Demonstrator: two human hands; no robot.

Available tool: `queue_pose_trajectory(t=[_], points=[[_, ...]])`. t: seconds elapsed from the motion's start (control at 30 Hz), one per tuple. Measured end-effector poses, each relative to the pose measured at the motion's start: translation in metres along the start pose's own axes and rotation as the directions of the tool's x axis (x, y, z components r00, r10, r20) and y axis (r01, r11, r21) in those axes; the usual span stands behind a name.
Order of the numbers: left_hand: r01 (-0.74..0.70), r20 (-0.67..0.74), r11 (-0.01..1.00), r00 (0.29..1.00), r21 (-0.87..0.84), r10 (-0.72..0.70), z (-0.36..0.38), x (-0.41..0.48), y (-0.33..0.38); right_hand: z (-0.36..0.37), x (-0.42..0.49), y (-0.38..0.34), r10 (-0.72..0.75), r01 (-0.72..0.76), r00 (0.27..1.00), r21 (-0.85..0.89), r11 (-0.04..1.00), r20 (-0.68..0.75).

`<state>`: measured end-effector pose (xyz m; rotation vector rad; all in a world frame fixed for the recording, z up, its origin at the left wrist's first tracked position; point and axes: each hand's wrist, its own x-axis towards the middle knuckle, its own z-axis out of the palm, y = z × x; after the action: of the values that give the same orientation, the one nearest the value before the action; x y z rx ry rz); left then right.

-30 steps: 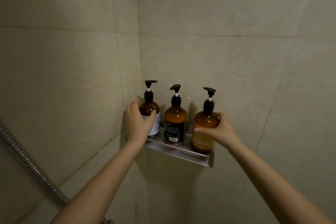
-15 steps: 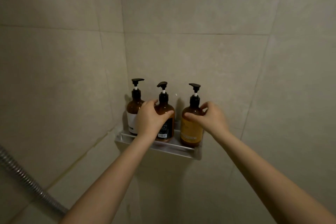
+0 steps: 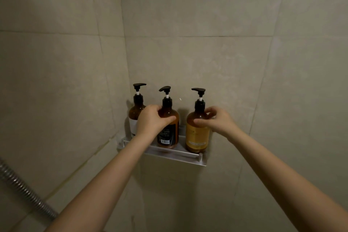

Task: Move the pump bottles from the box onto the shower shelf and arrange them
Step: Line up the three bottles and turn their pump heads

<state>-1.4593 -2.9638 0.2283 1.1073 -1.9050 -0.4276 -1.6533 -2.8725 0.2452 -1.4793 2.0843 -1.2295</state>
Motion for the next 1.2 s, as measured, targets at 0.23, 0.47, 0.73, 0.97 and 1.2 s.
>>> queue_pose_trajectory(t=[0.23,0.47,0.73,0.97,1.2], points=[[0.039,0.016,0.989,0.999,0.144,-0.042,-0.001,0.008,0.008,0.005,0.001,-0.008,-0.009,0.002,0.998,-0.132,0.991,-0.056],[0.131,0.154,0.987,0.978,0.091,-0.144,-0.007,0.020,0.010,-0.001,-0.001,-0.006,-0.032,0.032,0.999,-0.068,0.997,-0.003],[0.057,0.038,0.996,0.998,0.065,-0.059,-0.003,0.006,0.010,0.001,-0.002,-0.003,-0.016,0.015,1.000,-0.028,0.999,-0.020],[0.106,0.128,0.994,0.986,-0.003,-0.105,-0.008,0.009,0.005,0.003,-0.003,0.001,-0.023,0.024,0.999,0.022,0.999,-0.041],[0.157,0.180,0.984,0.974,-0.086,-0.139,-0.009,0.007,0.006,0.006,-0.004,0.002,-0.027,0.029,0.998,0.031,0.999,-0.061]])
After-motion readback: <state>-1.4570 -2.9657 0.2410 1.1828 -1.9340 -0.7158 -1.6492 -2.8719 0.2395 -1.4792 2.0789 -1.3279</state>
